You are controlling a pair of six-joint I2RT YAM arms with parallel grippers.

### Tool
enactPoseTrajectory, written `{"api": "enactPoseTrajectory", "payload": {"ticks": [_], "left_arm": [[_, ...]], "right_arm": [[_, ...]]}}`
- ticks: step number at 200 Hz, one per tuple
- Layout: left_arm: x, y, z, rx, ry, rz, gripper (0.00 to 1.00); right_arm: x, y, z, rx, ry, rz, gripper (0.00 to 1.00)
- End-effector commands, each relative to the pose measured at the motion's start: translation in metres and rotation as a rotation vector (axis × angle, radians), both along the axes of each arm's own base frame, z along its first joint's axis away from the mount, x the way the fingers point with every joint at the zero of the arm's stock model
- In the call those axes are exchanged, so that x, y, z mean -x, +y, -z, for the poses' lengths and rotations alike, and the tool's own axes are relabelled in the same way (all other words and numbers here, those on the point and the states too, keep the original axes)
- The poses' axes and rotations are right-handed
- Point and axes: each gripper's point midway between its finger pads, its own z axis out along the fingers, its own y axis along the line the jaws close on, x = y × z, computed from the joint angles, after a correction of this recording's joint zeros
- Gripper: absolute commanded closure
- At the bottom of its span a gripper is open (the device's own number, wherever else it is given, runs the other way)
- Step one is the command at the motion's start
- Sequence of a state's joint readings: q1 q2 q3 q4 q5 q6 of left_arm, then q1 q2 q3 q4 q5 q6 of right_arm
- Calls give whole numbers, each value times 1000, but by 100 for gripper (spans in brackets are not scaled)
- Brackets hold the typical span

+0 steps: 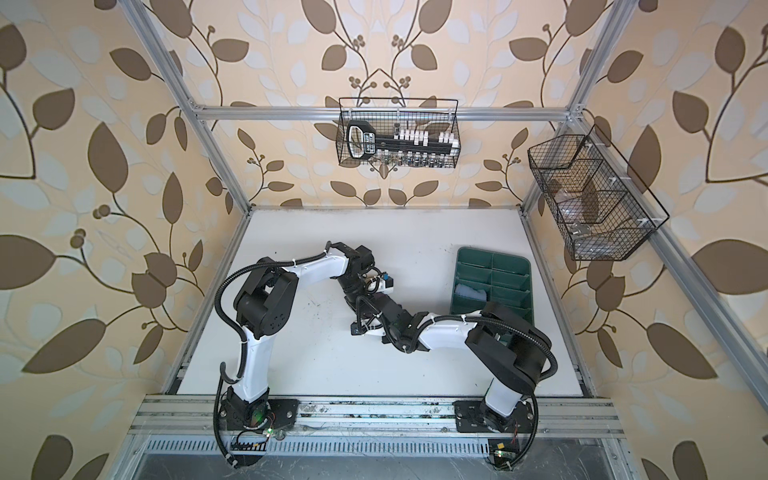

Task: Roll the socks

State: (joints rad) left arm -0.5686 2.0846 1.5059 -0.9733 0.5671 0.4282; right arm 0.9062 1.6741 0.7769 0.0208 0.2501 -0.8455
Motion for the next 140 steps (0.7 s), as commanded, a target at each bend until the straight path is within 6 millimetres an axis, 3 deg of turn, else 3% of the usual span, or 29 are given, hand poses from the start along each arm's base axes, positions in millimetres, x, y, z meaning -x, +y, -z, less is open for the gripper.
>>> {"api": "enactPoseTrajectory", "payload": {"ticks": [1, 27, 53, 74, 91, 140], "left_arm": [[-37, 23, -26, -61, -218, -100, 69], [-60, 55, -63, -122, -413, -247, 68], [-59, 91, -99, -182, -604, -360, 68], [-26, 100, -126, -88, -667, -328, 66], [2, 105, -143, -6, -713, -302, 64], [77, 102, -208, 346, -915, -159, 43]], "right_arm": [[50, -49, 28, 172, 291, 84, 100], [80, -59, 26, 192, 512, 171, 100], [100, -50, 23, 213, 702, 220, 100], [112, -28, 18, 195, 863, 218, 100], [110, -15, 19, 202, 944, 241, 100], [70, -2, 38, 202, 935, 291, 100]]}}
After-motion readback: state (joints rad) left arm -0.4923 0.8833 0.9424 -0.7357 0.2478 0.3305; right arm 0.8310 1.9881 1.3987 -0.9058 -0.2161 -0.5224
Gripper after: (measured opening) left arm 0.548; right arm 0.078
